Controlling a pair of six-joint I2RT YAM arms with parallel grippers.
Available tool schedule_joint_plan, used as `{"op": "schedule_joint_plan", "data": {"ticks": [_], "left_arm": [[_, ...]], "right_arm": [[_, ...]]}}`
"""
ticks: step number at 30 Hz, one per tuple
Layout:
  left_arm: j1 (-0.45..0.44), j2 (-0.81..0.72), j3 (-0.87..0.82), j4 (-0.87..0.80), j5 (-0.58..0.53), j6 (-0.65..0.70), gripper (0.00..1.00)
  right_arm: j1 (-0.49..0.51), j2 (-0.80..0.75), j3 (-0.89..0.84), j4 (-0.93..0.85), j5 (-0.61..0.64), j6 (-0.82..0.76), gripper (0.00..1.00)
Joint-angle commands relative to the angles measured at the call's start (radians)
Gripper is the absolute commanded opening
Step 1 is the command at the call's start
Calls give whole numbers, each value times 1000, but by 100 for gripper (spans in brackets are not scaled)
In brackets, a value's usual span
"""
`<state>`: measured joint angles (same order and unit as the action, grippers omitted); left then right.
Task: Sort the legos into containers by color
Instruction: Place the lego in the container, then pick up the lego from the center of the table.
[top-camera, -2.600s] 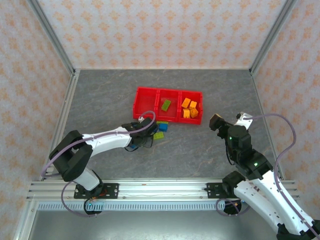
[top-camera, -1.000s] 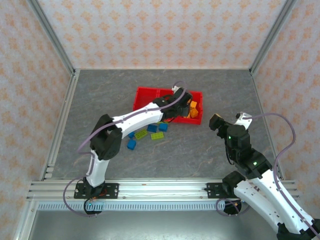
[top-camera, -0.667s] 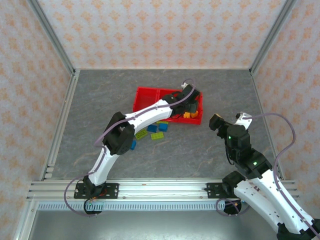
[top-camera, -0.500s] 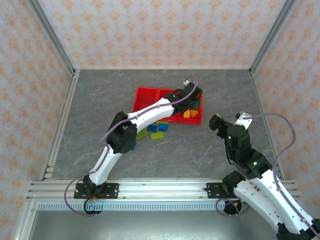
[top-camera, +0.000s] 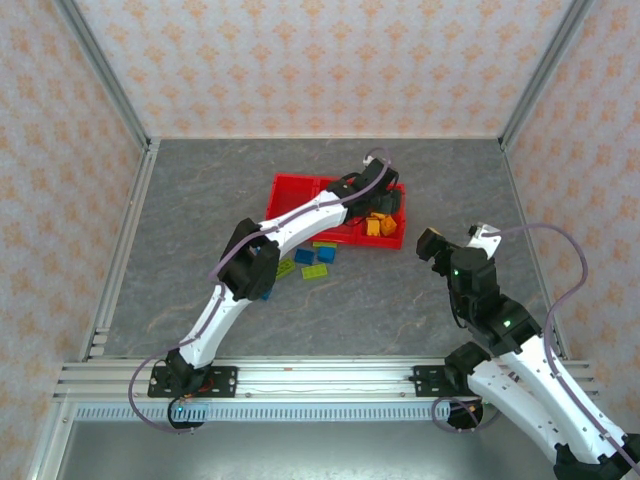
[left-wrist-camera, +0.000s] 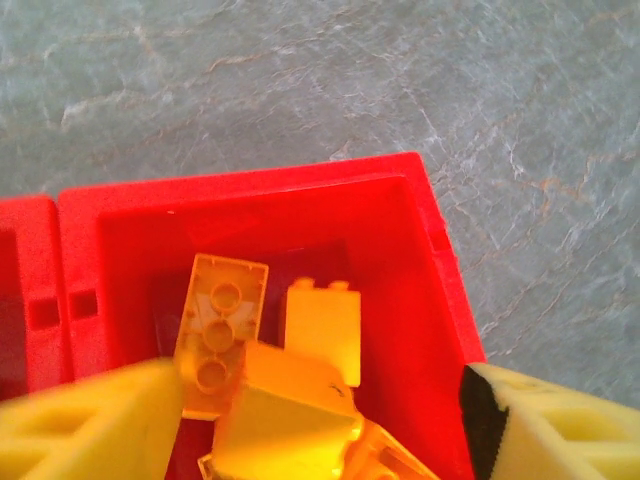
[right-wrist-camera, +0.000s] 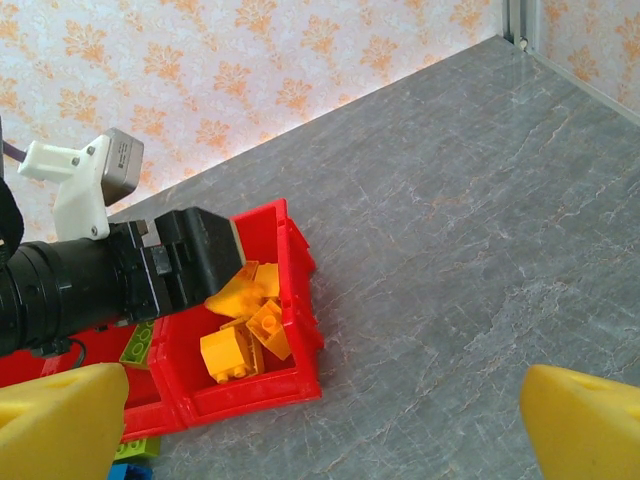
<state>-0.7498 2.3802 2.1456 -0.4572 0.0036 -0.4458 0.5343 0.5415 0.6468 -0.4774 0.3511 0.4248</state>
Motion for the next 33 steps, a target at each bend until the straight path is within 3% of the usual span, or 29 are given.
{"op": "schedule_joint_plan", "data": {"ticks": [1,6,11,17,22,33], "left_arm": [[3,-25,26,23,-2,31,86],[3,-81,22,10,-23,57,99],[0,-213,-103,21,-58,89,99],[-23,-460,-411,45,-149,107,97],[-71,-628,-672,33,-133,165,94],[-91,-671,-925,-77,-105,176,92]], "right_arm": [[6,3,-9,14,20,-13,100],[6,5,-9,11,24,-14,100],[6,4,-9,11,24,-13,100],[6,3,-9,11,22,-13,100],[6,3,-8,14,17,-15,100],[6,5,-10,14,12,-15,100]]}}
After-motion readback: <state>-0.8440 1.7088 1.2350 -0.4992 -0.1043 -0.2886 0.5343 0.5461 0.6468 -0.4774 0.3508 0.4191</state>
